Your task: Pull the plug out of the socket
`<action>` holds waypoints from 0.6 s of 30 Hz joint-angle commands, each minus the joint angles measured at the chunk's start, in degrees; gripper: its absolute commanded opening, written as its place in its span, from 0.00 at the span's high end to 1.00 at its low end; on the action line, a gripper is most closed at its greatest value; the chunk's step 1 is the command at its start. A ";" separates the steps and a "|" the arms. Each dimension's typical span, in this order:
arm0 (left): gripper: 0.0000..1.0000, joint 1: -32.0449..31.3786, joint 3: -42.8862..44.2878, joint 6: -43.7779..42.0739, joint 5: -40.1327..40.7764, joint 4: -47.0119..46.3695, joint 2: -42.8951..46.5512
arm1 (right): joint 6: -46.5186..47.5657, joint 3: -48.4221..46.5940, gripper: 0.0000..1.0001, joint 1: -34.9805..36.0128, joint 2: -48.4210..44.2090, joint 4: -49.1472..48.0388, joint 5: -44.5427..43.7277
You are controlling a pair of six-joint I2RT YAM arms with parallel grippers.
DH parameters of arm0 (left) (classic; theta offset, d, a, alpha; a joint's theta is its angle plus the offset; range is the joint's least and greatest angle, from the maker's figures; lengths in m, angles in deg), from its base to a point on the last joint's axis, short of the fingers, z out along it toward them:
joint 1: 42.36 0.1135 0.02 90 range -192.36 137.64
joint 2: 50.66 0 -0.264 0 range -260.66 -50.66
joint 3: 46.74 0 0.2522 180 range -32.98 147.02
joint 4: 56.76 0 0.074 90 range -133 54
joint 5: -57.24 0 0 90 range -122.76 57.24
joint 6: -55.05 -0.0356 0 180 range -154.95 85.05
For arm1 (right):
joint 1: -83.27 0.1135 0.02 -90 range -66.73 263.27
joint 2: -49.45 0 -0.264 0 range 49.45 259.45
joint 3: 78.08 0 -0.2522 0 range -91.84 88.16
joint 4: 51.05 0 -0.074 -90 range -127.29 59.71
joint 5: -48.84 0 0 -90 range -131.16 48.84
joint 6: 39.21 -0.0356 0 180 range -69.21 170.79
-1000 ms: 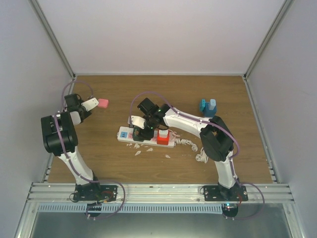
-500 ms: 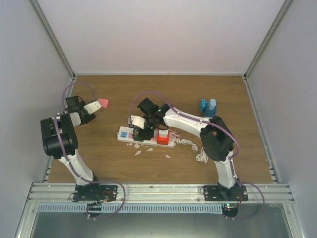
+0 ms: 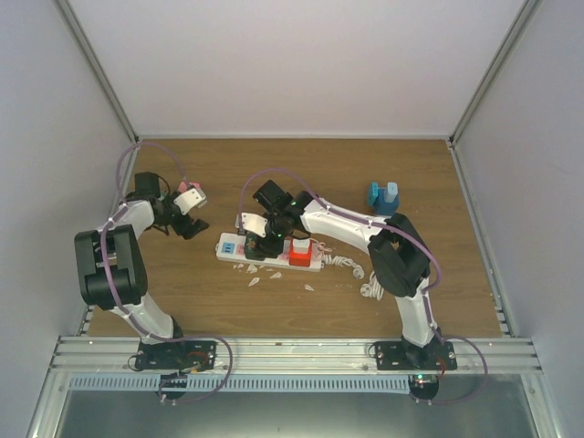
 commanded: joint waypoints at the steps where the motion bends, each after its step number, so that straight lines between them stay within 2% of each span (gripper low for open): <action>1: 0.10 -3.19 -0.56 5.76 -8.53 10.39 2.75 | 0.08 -0.89 0.53 -0.04 1.96 3.47 -1.01; 7: 0.07 -6.97 -2.81 10.79 -7.46 9.22 2.86 | 0.17 -1.50 0.55 -0.03 2.13 3.70 -0.52; 12: 0.01 -9.00 -5.57 12.75 -7.36 6.53 2.64 | 0.35 -1.73 0.61 -0.02 2.22 3.80 -0.29; 18: 0.01 -10.65 -7.90 14.96 -6.50 3.28 2.70 | 0.35 -2.09 0.64 -0.02 2.21 3.84 -0.05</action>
